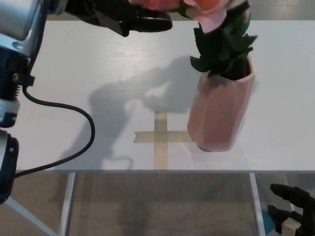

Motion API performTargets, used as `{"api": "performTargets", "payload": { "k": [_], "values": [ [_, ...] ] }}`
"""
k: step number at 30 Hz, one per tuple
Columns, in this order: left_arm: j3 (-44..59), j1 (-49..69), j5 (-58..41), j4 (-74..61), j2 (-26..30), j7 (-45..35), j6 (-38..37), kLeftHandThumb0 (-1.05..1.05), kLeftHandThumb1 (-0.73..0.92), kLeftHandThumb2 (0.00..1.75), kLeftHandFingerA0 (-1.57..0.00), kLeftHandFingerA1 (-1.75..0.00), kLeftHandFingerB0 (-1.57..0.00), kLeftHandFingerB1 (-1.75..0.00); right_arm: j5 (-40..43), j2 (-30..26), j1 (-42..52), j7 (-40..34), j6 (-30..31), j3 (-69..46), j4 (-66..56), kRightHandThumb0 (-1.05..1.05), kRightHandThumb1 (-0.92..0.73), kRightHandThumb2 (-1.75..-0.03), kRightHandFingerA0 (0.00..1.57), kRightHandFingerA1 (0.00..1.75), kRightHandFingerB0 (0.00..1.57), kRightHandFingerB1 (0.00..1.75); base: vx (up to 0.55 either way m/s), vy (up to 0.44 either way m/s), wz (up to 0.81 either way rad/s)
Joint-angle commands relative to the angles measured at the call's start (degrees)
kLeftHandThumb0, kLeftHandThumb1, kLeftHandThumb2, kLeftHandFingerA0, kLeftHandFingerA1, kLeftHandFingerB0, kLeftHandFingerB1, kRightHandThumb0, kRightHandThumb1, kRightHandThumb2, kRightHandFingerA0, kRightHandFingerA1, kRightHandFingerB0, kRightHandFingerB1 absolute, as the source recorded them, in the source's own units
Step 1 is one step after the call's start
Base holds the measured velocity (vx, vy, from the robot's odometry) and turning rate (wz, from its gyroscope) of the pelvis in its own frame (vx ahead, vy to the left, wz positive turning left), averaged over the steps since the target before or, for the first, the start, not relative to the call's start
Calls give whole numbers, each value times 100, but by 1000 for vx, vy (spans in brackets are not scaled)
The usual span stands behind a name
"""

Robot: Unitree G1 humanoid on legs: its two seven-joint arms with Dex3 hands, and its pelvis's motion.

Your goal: Use the left hand to pick up the rose and then lift and insert it into the pink vase.

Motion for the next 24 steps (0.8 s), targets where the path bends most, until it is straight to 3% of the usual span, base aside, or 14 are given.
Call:
{"api": "performTargets", "payload": {
  "k": [1,2,3,4,5,7,8,9,10,18,19,21,22,24],
  "values": [
    [-251,-185,310,5,62,-286,-386,-67,40,78,0,-3,0,-7,33,-50,16,39,95,5,34,-22,-63,-58,62,51,57,48,0,0,0],
    [-290,-216,335,59,63,-331,-450,-65,38,78,0,-6,0,-10,33,-51,15,46,94,6,35,-22,-63,-58,61,51,57,48,0,0,0],
    [-351,-272,390,124,57,-377,-523,-75,42,57,0,-8,0,-11,23,-56,12,42,96,15,23,-22,-63,-58,61,50,57,48,0,0,0],
    [-406,-324,446,175,48,-409,-580,-75,42,57,0,-8,0,-11,9,-61,9,33,98,25,8,-22,-63,-58,61,50,57,48,0,0,0],
    [-435,-338,470,181,43,-421,-599,-67,39,78,0,-1,0,-8,9,-62,3,33,104,25,11,-22,-63,-58,61,50,57,48,0,0,0],
    [-543,-363,556,176,32,-465,-718,-67,39,79,0,0,0,-6,18,-57,-8,33,104,20,26,-22,-63,-58,61,50,57,48,0,0,0],
    [-597,-359,605,151,29,-473,-781,-78,42,57,0,-4,0,-8,16,-55,-13,31,105,23,28,-22,-63,-58,61,50,57,48,0,0,0],
    [-612,-352,621,138,28,-469,-799,-78,42,57,0,-4,0,-8,14,-56,-15,31,108,25,27,-22,-63,-58,61,50,57,48,0,0,0],
    [-675,-318,677,50,29,-457,-821,-66,39,80,0,-6,0,-6,16,-52,-10,37,108,26,19,-22,-63,-58,61,50,57,48,0,0,0],
    [-1093,-70,1273,-322,-12,-44,-1243,-68,39,82,0,-2,0,0,28,-51,-22,28,119,22,-38,-22,-63,-58,61,50,57,48,0,0,0],
    [-1192,55,1506,-487,-13,225,-1385,-69,40,55,-15,-31,0,0,42,-41,-29,28,129,11,-40,-22,-63,-58,61,50,57,48,0,0,0],
    [-1336,306,1891,-797,-28,696,-1521,-47,30,63,-12,-36,0,0,60,-20,-42,21,159,-2,-44,-22,-63,-58,61,50,57,48,0,0,0],
    [-1350,360,1959,-853,-37,775,-1536,-47,30,63,-12,-36,0,0,62,-16,-44,21,164,-3,-48,-22,-63,-58,61,50,57,48,0,0,0],
    [-1356,448,2037,-935,-41,868,-1562,-38,35,51,-8,-30,0,0,61,-10,-45,22,166,-1,-47,-22,-63,-58,61,50,57,48,0,0,0]
  ]
}}
